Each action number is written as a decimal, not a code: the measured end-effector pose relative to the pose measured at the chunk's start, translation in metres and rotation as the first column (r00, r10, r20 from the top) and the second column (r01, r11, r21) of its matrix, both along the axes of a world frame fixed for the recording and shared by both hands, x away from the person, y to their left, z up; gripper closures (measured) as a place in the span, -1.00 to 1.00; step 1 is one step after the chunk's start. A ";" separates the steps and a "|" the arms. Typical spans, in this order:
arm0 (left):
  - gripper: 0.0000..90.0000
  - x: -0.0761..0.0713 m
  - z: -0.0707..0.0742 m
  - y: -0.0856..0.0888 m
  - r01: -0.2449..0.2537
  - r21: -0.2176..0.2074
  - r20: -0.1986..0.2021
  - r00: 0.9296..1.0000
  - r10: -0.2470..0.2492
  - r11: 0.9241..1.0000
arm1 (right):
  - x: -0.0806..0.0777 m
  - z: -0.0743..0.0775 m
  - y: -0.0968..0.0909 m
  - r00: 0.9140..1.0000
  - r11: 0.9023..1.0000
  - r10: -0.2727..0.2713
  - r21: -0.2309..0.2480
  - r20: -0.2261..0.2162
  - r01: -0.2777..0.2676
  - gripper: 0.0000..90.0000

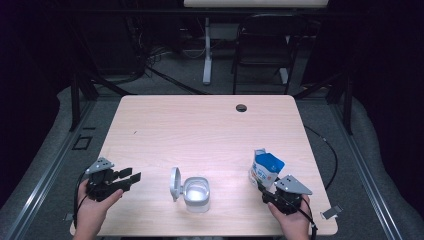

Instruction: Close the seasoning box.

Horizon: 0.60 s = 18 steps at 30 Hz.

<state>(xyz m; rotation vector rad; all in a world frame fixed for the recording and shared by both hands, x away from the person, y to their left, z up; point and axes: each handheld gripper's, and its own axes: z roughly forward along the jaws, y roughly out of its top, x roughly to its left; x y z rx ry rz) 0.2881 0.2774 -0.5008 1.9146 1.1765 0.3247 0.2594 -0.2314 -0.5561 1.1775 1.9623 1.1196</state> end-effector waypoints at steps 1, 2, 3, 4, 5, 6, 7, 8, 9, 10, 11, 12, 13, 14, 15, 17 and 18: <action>0.29 0.000 0.001 -0.001 0.004 -0.002 0.008 1.000 -0.004 1.000 | 0.000 0.000 0.000 1.000 1.000 0.001 -0.004 -0.002 -0.001 0.00; 0.34 -0.001 0.002 -0.003 0.009 -0.002 0.013 1.000 -0.009 1.000 | 0.000 0.000 0.000 1.000 1.000 0.003 -0.003 0.000 -0.003 0.00; 0.36 -0.001 0.002 -0.004 0.016 -0.003 0.013 1.000 -0.016 1.000 | -0.001 0.000 0.001 1.000 1.000 0.003 -0.008 0.000 -0.003 -0.01; 0.39 -0.002 0.003 -0.006 0.021 -0.005 0.012 1.000 -0.021 1.000 | -0.001 0.001 0.001 1.000 1.000 0.005 -0.015 -0.002 -0.005 -0.01; 0.42 -0.002 0.004 -0.008 0.031 -0.004 0.012 0.999 -0.031 1.000 | -0.001 0.001 0.000 1.000 1.000 0.008 -0.018 -0.004 -0.008 -0.01; 0.46 -0.003 0.005 -0.010 0.037 -0.009 0.012 0.999 -0.037 0.999 | -0.001 0.001 0.000 1.000 1.000 0.005 -0.015 -0.006 -0.005 -0.01; 0.49 -0.004 0.005 -0.012 0.045 -0.015 0.012 0.999 -0.044 0.999 | -0.001 0.001 0.000 1.000 1.000 0.006 -0.013 -0.005 -0.006 -0.01; 0.51 -0.004 0.006 -0.014 0.050 -0.018 0.015 0.999 -0.050 0.999 | -0.001 0.001 -0.001 1.000 1.000 0.003 -0.008 -0.005 -0.003 -0.01; 0.53 -0.005 0.007 -0.016 0.059 -0.015 0.019 0.998 -0.059 0.998 | -0.001 0.001 -0.001 1.000 1.000 -0.001 -0.005 -0.003 0.001 -0.01; 0.57 -0.006 0.009 -0.017 0.070 -0.007 0.024 0.997 -0.069 0.998 | -0.001 0.001 -0.001 1.000 1.000 -0.001 -0.005 -0.003 0.001 -0.01; 0.60 -0.007 0.010 -0.019 0.075 -0.005 0.025 0.997 -0.075 0.997 | -0.001 0.001 -0.001 1.000 1.000 -0.003 -0.002 -0.002 0.003 -0.01; 0.64 -0.008 0.010 -0.021 0.084 -0.001 0.024 0.996 -0.083 0.997 | 0.000 0.001 -0.001 1.000 1.000 -0.004 0.000 -0.001 0.004 0.00; 0.67 -0.009 0.011 -0.023 0.092 0.000 0.026 0.995 -0.092 0.996 | 0.000 0.001 -0.001 1.000 1.000 -0.003 -0.001 -0.001 0.003 0.00; 0.72 -0.010 0.012 -0.025 0.099 0.003 0.030 0.995 -0.099 0.995 | 0.000 0.001 0.000 1.000 1.000 0.000 -0.001 0.001 0.000 -0.01; 0.79 -0.010 0.012 -0.027 0.111 0.006 0.031 0.993 -0.111 0.994 | 0.000 0.001 0.000 1.000 1.000 0.000 -0.004 -0.006 0.000 -0.01; 0.88 -0.013 0.014 -0.033 0.136 0.012 0.030 0.990 -0.136 0.991 | 0.000 0.001 0.001 1.000 1.000 0.007 -0.008 -0.007 -0.007 -0.01; 0.94 -0.014 0.015 -0.036 0.150 0.007 0.038 0.988 -0.150 0.989 | 0.001 0.000 0.001 1.000 1.000 0.009 -0.010 -0.006 -0.009 0.00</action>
